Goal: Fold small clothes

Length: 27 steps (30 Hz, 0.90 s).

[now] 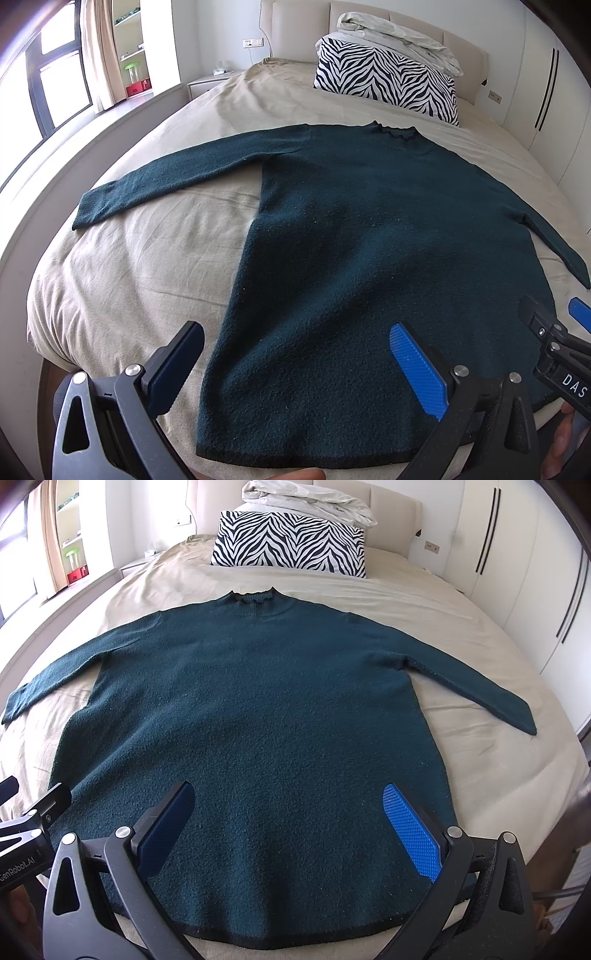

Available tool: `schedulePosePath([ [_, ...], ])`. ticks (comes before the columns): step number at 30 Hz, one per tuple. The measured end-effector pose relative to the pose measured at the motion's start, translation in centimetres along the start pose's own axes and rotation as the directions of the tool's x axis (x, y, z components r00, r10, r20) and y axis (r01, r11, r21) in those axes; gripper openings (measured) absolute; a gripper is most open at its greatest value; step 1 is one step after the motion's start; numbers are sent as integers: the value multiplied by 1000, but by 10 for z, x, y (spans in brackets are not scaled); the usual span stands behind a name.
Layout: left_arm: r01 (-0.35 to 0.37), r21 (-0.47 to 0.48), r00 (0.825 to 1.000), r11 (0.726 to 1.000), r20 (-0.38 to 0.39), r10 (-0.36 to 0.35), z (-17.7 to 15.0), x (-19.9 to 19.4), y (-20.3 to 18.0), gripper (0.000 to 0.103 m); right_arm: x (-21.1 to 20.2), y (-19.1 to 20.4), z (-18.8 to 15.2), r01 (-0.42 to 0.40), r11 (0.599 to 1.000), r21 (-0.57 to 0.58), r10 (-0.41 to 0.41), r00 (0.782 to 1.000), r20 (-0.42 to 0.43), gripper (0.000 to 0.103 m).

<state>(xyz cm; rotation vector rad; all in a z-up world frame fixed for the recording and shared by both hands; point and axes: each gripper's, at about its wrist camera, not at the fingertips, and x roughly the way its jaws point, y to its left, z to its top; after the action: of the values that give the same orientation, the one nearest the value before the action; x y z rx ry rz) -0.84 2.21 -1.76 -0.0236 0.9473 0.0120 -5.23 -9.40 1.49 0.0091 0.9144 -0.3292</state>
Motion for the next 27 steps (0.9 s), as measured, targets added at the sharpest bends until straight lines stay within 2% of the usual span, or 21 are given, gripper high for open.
schedulePosePath([
  [12, -26, -16, 1000, 1000, 5, 26, 1, 3, 2, 103, 13, -7, -1, -13, 1000, 13, 14, 1000, -16, 103],
  [15, -78, 7, 997, 997, 24, 78, 1, 3, -2, 103, 15, -12, -2, -20, 1000, 24, 20, 1000, -18, 103],
  [18, -190, 60, 980, 980, 73, 185, 1, 0, -11, 103, 17, -23, 1, -40, 998, 45, 41, 999, -11, 103],
  [21, -298, 109, 947, 948, 162, 279, 3, -5, -20, 103, 19, -52, 8, -80, 990, 116, 79, 997, 16, 103],
  [24, -363, 142, 916, 921, 236, 325, 8, -9, -26, 103, 25, -110, 16, -92, 964, 251, 84, 996, 43, 103],
  [27, -393, 156, 899, 906, 273, 343, 18, -8, -30, 103, 41, -188, 21, -111, 900, 421, 99, 994, 50, 103],
])
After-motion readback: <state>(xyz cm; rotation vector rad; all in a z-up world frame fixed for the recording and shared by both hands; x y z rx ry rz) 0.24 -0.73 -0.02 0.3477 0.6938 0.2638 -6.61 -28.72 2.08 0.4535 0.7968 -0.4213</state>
